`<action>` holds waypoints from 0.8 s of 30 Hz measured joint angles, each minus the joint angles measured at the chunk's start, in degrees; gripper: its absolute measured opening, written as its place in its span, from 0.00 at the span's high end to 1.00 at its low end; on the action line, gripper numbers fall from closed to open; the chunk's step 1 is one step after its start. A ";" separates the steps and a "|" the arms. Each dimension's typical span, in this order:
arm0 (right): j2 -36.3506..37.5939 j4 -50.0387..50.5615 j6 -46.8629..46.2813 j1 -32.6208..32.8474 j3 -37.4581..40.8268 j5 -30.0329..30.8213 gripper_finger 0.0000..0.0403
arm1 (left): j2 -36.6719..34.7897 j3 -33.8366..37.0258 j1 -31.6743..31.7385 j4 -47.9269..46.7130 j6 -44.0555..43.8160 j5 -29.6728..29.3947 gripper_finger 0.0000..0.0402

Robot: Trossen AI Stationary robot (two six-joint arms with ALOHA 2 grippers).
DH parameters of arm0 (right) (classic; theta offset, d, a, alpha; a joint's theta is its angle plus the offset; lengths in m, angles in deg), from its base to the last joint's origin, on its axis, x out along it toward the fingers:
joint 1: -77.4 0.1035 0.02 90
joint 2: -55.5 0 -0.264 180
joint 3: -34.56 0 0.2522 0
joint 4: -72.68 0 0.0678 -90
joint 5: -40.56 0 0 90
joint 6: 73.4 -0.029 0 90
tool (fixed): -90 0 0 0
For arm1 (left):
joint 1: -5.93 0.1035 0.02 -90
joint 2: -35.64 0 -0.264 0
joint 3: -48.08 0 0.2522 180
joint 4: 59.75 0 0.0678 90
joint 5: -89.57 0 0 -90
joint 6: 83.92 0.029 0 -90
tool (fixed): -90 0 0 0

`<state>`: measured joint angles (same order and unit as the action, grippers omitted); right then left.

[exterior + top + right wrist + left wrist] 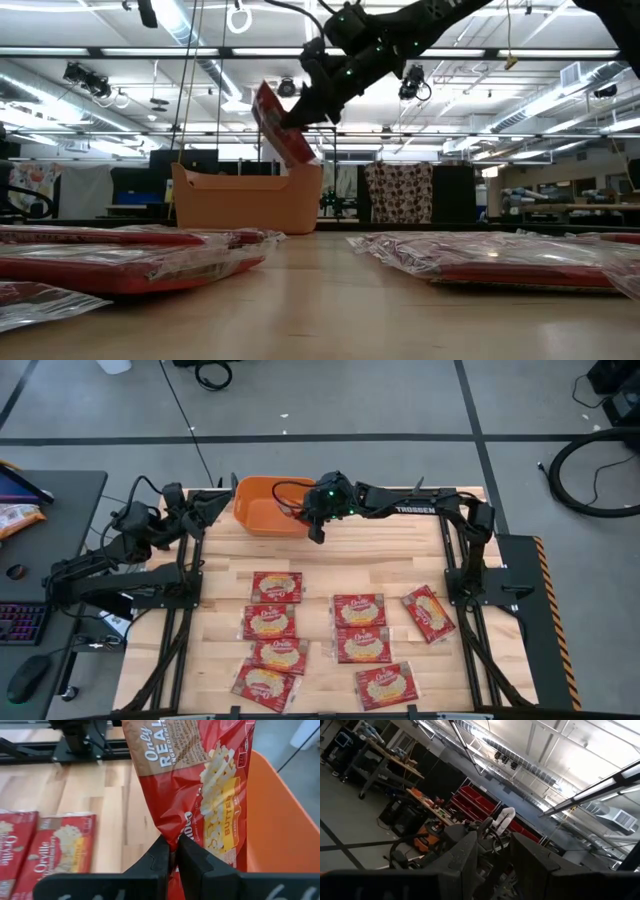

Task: Sort popcorn bags into baskets
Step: Put the red popcorn bag into the orange bin

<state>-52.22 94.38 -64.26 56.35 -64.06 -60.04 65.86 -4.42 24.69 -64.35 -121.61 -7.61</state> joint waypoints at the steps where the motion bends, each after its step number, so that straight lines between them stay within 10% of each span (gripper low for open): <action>1: 0.00 0.00 0.33 -0.23 0.00 0.23 0.92 | 0.00 0.00 0.00 0.00 0.01 0.00 0.69; 24: -6.31 -9.58 -6.12 -1.38 -4.42 8.40 0.92 | 0.55 0.02 -0.02 -1.47 -0.66 -0.55 0.69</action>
<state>-58.53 84.80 -70.37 54.97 -68.48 -51.64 66.40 -4.40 24.67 -65.81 -122.27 -8.16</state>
